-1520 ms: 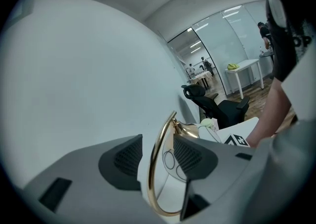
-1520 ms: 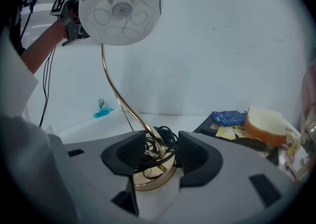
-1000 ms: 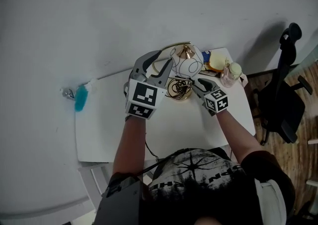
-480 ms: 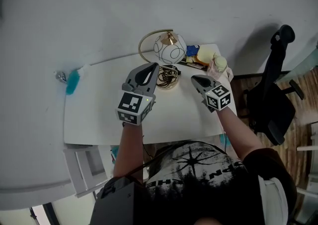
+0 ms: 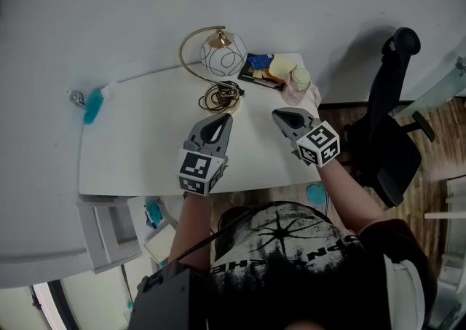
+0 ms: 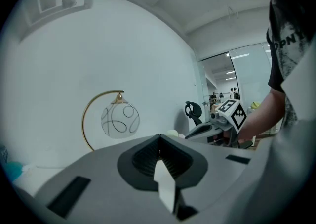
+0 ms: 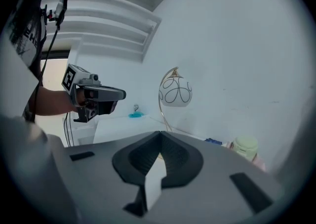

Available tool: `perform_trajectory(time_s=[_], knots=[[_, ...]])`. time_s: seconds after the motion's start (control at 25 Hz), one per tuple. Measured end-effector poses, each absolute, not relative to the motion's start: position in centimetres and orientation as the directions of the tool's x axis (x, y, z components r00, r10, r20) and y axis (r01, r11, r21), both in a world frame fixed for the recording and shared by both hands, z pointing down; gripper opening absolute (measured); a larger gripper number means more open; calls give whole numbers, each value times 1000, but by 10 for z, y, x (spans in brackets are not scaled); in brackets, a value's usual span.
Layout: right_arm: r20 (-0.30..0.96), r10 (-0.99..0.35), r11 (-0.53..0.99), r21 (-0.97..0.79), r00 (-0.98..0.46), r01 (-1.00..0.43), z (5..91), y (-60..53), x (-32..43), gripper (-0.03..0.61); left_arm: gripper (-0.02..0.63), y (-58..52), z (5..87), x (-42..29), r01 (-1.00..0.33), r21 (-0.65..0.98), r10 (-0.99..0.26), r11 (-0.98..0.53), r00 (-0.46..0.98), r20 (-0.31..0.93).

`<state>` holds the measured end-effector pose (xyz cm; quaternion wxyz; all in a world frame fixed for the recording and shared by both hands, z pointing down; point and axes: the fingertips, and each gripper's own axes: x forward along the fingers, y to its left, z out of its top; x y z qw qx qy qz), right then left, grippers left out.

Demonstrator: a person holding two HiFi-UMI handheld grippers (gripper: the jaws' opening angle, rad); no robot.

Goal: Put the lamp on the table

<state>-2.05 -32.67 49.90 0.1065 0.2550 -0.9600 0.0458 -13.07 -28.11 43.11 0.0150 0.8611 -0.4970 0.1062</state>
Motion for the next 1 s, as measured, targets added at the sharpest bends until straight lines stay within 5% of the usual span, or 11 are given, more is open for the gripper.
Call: perform_trajectory(time_s=[1.0], knots=[[239, -488, 869, 43, -840, -492, 492, -254, 45, 18, 15, -230, 473, -38, -793, -65, -780, -606, 575, 246]])
